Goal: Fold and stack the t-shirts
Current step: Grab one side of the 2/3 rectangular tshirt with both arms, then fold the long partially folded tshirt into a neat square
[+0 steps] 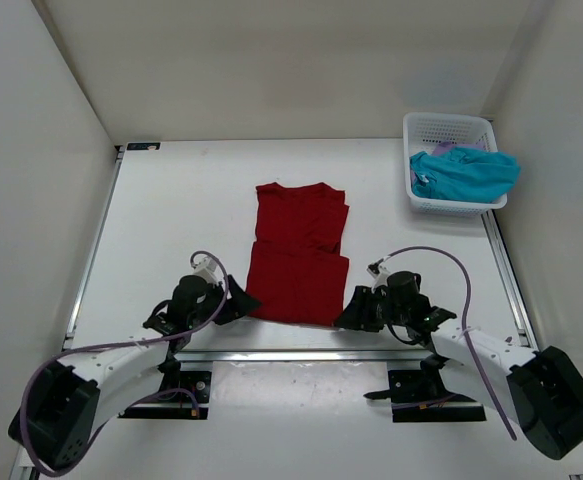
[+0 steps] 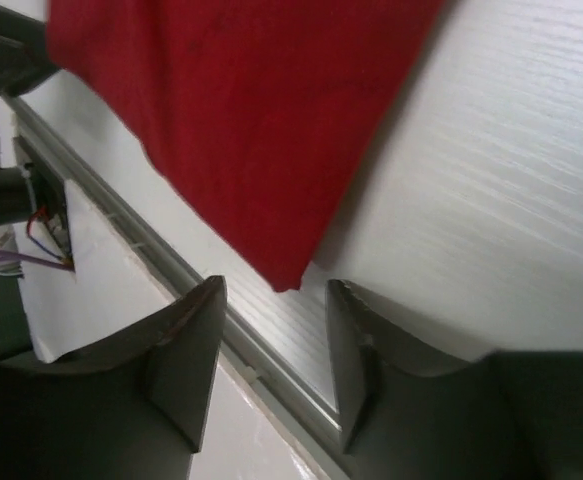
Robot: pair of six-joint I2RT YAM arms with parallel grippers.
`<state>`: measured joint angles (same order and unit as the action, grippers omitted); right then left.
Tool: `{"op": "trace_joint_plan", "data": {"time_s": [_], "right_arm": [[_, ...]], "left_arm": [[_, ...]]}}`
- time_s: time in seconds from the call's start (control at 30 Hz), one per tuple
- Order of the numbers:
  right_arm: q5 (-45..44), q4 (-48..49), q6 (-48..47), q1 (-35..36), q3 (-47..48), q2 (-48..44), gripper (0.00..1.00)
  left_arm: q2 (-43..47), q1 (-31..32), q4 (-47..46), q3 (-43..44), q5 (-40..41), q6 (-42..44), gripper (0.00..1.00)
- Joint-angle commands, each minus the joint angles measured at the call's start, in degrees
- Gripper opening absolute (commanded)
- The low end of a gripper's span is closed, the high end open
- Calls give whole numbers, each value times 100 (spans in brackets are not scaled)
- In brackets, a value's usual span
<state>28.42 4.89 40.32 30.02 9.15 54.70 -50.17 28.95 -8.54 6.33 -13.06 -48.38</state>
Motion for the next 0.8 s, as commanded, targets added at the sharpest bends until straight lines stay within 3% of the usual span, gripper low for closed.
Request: {"op": "trace_joint_plan", "data": {"time_s": [0.0, 0.03, 0.17, 0.23, 0.27, 0.4, 0.5, 0.57, 0.67, 0.77], "right_arm": [[-109, 310, 64, 65, 43, 339, 42], [-135, 442, 73, 74, 61, 462, 36], [-144, 786, 47, 83, 52, 927, 23], [-31, 830, 29, 153, 175, 1051, 6], [-30, 760, 29, 240, 193, 1052, 3], [-109, -12, -6, 416, 140, 561, 0], [-337, -1460, -129, 593, 271, -456, 0], [-268, -1805, -181, 445, 446, -862, 0], [276, -1903, -533, -364, 1026, -786, 0], [445, -1816, -1025, -752, 1966, 99, 1]], "left_arm": [[-413, 146, 133, -26, 128, 66, 59], [-440, 111, 133, -44, 128, 74, 45], [-406, 111, 168, 44, 190, 110, 17], [-388, 172, 203, 79, 216, 153, 8], [-371, 216, 238, 88, 173, 136, 1], [-11, 366, 800, -70, 59, 84, 0], [997, 349, 2000, -36, -135, 13, 0], [1342, 87, 2363, 244, -337, 161, 0], [941, -460, 2524, 1167, -697, 513, 0], [53, -241, 2182, 2378, -365, 716, 0]]}}
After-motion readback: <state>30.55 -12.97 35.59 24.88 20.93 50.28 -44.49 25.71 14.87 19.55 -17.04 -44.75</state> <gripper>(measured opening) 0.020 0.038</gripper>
